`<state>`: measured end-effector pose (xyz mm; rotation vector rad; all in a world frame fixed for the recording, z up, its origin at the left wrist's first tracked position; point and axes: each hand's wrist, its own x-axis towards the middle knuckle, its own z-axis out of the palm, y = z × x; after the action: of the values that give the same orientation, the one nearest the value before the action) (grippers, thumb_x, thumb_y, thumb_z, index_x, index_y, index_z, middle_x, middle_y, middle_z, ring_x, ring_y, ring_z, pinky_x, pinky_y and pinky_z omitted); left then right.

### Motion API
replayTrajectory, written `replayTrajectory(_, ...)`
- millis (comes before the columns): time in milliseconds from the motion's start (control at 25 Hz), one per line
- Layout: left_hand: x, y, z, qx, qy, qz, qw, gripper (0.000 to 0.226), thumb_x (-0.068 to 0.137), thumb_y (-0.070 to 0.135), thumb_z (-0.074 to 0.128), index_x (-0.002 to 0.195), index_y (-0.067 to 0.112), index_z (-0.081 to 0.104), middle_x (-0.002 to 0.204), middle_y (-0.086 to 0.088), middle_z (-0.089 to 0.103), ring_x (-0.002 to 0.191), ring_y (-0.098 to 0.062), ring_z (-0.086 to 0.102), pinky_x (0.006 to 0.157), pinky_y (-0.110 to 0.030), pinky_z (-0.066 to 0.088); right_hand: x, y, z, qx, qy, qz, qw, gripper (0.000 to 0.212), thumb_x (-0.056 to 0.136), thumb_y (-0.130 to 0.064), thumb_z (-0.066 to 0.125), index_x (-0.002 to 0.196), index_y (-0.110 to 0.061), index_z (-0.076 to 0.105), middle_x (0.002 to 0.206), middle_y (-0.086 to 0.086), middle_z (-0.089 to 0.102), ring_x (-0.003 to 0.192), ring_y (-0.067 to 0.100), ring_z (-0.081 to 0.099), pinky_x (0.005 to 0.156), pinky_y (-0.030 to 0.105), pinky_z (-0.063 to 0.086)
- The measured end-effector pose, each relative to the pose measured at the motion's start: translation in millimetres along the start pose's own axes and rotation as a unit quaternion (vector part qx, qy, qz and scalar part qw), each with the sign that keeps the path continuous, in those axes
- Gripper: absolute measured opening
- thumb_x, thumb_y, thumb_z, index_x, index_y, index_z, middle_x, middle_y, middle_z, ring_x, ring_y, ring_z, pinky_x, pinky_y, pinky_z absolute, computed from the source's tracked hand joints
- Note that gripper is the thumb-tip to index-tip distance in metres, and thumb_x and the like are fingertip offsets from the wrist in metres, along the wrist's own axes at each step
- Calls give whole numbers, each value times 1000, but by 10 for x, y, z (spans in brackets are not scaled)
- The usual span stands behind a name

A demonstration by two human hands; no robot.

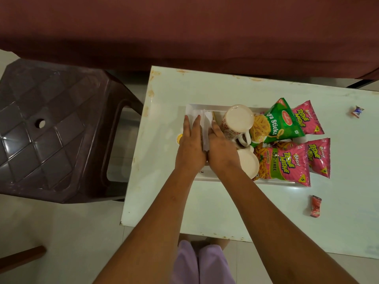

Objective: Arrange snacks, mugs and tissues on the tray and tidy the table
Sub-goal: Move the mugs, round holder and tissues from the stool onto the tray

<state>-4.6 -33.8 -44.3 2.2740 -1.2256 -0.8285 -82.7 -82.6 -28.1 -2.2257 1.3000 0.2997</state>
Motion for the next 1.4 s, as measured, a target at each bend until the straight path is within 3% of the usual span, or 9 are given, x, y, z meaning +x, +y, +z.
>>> replayTrajectory(160,61,-43,-40,-61,-23,15,998,63,88,6,54,146,14,30,151,-6,36,136,-29,37,107,-43,41,35,9,5,-7,-1,-7,1000,70,85,-2,55,147,-13,23,161,-5,2,109,31,60,72,36,48)
replayTrajectory(320,127,7,-73,49,-30,31,998,55,93,14,46,145,20,29,156,-1,23,135,-28,25,95,-42,45,62,17,27,-14,-13,-17,1000,74,87,-8,56,150,-15,16,161,-6,0,108,29,60,69,34,45)
replayTrajectory(440,192,38,-76,129,-41,44,990,50,94,18,46,142,17,33,156,1,19,133,-26,26,86,-41,50,68,20,49,-21,-6,-16,1000,74,88,-11,56,150,-16,15,161,-4,3,100,28,63,65,33,43)
replayTrajectory(680,221,25,-38,161,-48,59,984,47,94,22,50,139,16,37,155,4,23,131,-25,30,84,-43,52,14,-4,61,-27,17,-9,999,72,87,-6,57,148,-12,20,159,5,3,93,29,65,71,36,50)
replayTrajectory(840,147,-33,15,105,-36,37,993,63,94,24,51,148,22,18,159,-8,12,141,-30,23,99,-44,44,-19,-56,35,-2,12,3,1000,54,87,-3,55,138,-9,37,155,15,11,98,33,64,82,41,52)
replayTrajectory(1000,-38,34,76,-120,-16,3,993,57,97,12,41,149,15,18,156,-12,25,142,-30,29,112,-39,30,-76,-2,7,9,20,21,1000,31,91,-4,49,122,-4,47,135,18,38,98,34,61,85,41,50)
replayTrajectory(1240,-58,11,59,-95,38,-4,995,57,96,10,46,148,15,23,156,-12,20,141,-27,29,109,-38,35,-35,-45,-15,12,41,-2,999,30,93,-6,47,123,-7,46,125,17,48,104,32,59,85,38,49)
replayTrajectory(1400,-129,155,47,-82,96,-54,991,54,96,21,49,146,20,28,156,-9,21,141,-30,26,109,-43,36,-177,-16,-178,39,143,-19,989,35,92,-4,45,126,-10,49,118,15,57,102,31,61,81,38,50)
